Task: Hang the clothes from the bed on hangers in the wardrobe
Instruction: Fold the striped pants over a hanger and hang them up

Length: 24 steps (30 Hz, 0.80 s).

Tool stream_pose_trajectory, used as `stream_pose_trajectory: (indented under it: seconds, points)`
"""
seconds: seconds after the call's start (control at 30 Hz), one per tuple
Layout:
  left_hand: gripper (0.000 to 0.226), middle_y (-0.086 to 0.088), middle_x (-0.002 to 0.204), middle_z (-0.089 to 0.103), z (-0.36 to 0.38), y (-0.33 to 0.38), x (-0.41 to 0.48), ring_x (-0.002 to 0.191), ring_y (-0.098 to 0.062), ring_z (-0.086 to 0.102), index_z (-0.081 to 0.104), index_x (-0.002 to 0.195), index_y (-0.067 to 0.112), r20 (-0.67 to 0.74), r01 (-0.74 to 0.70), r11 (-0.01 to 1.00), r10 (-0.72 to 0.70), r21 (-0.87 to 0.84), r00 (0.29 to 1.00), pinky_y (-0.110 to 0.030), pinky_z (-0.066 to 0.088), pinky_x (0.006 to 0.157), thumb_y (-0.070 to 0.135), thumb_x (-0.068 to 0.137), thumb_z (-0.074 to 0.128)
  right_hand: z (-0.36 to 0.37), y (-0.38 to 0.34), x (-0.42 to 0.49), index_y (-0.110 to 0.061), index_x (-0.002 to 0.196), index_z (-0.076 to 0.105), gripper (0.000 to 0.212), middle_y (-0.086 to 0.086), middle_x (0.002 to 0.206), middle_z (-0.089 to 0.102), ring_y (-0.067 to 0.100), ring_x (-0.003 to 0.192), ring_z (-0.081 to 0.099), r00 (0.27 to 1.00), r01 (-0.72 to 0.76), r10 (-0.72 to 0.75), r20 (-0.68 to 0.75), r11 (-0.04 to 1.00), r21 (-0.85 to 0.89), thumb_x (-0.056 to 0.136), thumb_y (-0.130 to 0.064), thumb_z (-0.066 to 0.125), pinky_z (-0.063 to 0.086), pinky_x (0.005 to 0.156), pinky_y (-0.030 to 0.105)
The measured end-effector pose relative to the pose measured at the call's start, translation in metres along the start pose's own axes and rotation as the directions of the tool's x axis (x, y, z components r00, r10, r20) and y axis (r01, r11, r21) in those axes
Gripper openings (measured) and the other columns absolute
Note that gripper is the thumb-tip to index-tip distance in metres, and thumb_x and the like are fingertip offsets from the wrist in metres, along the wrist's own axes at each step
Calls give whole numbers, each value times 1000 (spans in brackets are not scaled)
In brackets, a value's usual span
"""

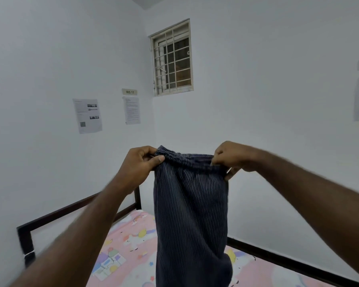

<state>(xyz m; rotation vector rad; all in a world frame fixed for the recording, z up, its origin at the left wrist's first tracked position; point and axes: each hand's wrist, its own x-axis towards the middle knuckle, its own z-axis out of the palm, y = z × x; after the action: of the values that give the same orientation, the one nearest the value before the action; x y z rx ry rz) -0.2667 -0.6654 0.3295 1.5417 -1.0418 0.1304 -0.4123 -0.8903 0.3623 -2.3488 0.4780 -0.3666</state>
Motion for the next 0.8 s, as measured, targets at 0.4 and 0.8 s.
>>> stream_pose_trajectory:
  seconds: [0.4,0.8]
  points:
    - [7,-7,87,68,-6,-13,-8,83,-17,65,60,101,3,-70,12,991,-22,-131,997,-37,54,85,5,95,58,-7,3,-7,-4,89,63,31,10,88,58,13,65,65,933,359,-355,59,931,-71,88,12,37,60,65,34]
    - [17,-15,93,62,-7,40,76,85,-26,61,57,97,5,-164,180,970,-206,-162,965,-45,55,81,21,99,50,-73,-51,9,-6,89,73,37,12,85,75,20,80,72,944,305,-318,-91,943,-132,80,-42,77,60,67,34]
